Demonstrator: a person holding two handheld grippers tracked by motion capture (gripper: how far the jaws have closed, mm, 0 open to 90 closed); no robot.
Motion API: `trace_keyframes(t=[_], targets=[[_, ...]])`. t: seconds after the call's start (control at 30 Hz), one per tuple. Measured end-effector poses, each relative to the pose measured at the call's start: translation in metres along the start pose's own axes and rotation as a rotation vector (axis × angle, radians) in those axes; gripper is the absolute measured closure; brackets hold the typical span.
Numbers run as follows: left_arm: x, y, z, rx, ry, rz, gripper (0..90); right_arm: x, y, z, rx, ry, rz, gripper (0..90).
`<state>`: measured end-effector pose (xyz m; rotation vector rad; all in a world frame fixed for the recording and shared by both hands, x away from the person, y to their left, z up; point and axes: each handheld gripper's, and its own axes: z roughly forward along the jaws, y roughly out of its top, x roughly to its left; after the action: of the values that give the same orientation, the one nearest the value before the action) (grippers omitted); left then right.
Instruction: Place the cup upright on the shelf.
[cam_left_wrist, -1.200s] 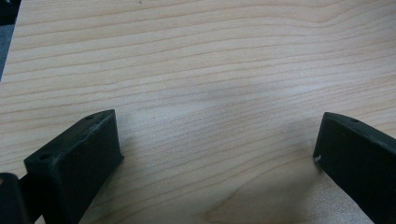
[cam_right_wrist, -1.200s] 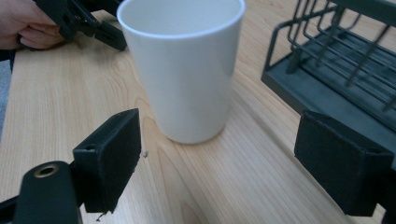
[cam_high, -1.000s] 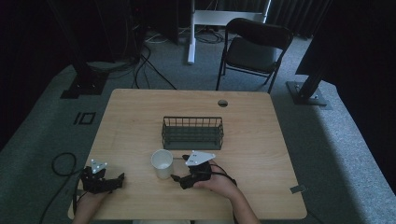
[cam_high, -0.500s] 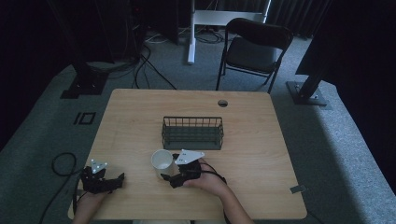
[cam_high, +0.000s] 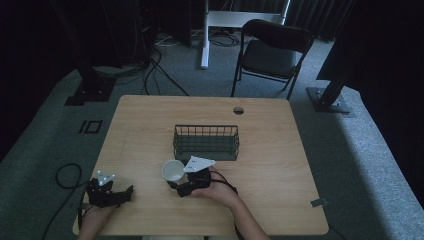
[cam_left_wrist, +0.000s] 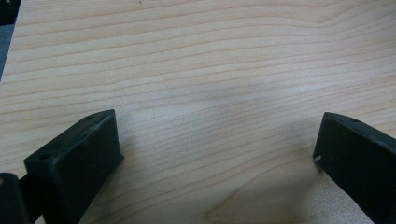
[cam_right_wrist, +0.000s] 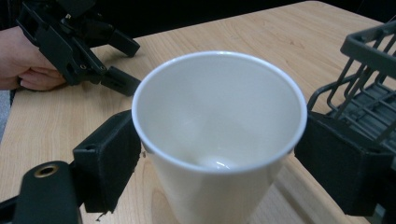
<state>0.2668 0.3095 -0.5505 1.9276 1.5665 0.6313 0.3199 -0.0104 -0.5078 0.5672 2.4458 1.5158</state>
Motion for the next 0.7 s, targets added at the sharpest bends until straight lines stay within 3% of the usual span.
trace_keyframes(t=[0.1,0.37,0.7], targets=[[0.0,0.0,0.0,0.0,0.0,0.0,0.7,0.001,0.002,0.001,-0.006,0.001,-0.007,19.0],[0.0,0.0,0.0,0.0,0.0,0.0,0.8,0.003,0.006,0.003,0.0,0.003,-0.024,19.8],[0.0,0.0,0.0,0.0,0.0,-0.001,0.7,-0.001,0.016,-0.007,-0.031,0.004,0.005,19.9]])
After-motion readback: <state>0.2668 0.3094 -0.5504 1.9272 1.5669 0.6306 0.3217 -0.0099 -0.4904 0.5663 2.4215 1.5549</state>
